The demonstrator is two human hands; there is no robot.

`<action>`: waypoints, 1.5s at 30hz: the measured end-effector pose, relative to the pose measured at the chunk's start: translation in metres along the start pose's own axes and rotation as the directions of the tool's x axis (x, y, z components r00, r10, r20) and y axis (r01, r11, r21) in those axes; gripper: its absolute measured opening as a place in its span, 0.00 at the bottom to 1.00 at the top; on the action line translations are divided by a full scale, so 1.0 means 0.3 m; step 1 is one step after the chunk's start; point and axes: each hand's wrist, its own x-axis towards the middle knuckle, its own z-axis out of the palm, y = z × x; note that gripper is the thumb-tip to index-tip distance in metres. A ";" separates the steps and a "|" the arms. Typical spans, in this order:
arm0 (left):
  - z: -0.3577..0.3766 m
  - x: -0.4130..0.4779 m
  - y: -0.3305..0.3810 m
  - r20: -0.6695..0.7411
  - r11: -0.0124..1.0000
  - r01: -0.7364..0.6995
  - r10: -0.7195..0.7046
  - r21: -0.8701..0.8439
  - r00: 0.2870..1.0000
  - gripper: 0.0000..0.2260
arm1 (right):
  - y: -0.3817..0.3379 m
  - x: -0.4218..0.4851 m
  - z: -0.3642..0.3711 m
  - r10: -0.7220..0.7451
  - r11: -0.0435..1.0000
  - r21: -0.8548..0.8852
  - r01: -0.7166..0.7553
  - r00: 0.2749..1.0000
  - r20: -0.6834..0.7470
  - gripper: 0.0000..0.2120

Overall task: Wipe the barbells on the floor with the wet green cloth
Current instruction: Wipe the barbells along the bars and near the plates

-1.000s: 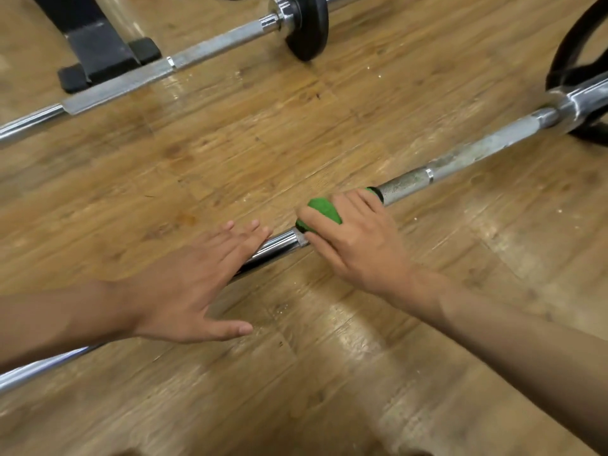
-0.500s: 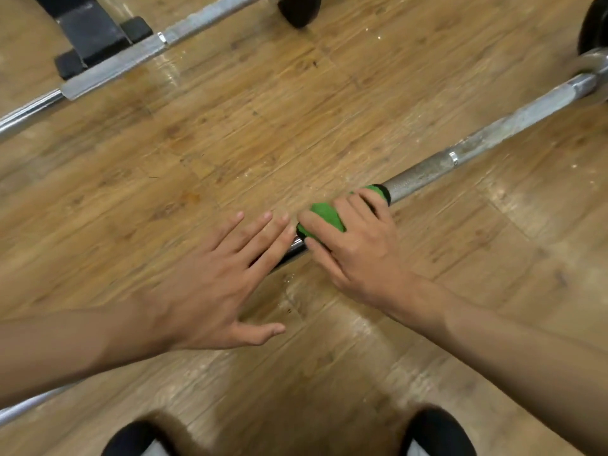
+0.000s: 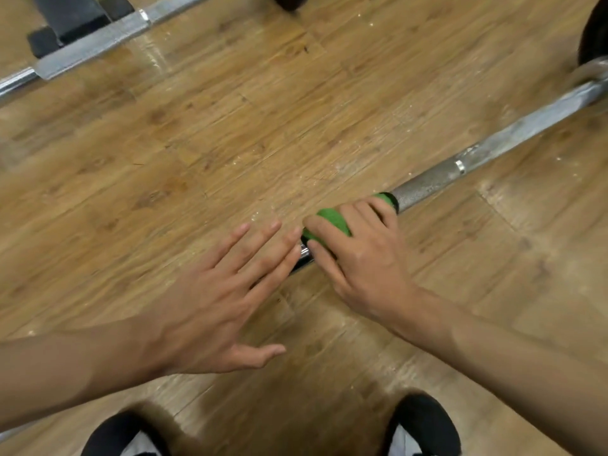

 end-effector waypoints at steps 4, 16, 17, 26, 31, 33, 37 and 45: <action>0.005 -0.001 0.016 0.013 0.999 -0.027 0.027 0.023 1.000 0.48 | 0.229 -0.017 -0.059 -0.239 0.970 -0.035 0.240 0.971 0.030 0.16; 0.001 -0.013 0.036 0.012 0.997 -0.073 0.072 0.038 0.997 0.43 | -0.003 -0.058 0.036 -0.013 0.997 0.071 0.024 0.989 -0.148 0.14; -0.001 -0.009 0.033 0.013 0.996 -0.076 0.075 0.039 0.997 0.43 | 0.042 -0.051 0.026 -0.148 0.986 0.057 0.156 0.981 -0.128 0.13; 0.005 -0.011 0.013 0.018 0.997 -0.056 0.055 0.046 0.998 0.41 | 0.277 -0.055 -0.019 0.244 0.970 0.048 -0.240 0.937 -0.250 0.12; 0.010 -0.008 0.001 0.023 0.997 -0.052 0.050 0.064 0.998 0.41 | 0.021 -0.044 0.045 0.135 0.986 0.128 -0.111 0.969 -0.206 0.14; 0.010 -0.007 -0.008 0.019 0.996 -0.047 0.046 0.070 0.999 0.40 | 0.087 -0.021 0.022 -0.100 0.992 0.058 0.108 0.988 -0.116 0.16; 0.014 0.000 -0.015 0.009 0.997 -0.037 0.037 0.062 0.999 0.39 | 0.312 0.002 -0.030 -0.063 0.998 -0.014 0.062 0.993 -0.099 0.16; 0.015 0.001 -0.037 0.006 0.997 -0.025 0.025 0.078 1.000 0.39 | 0.121 0.028 0.025 0.166 0.982 0.127 -0.140 0.961 -0.221 0.11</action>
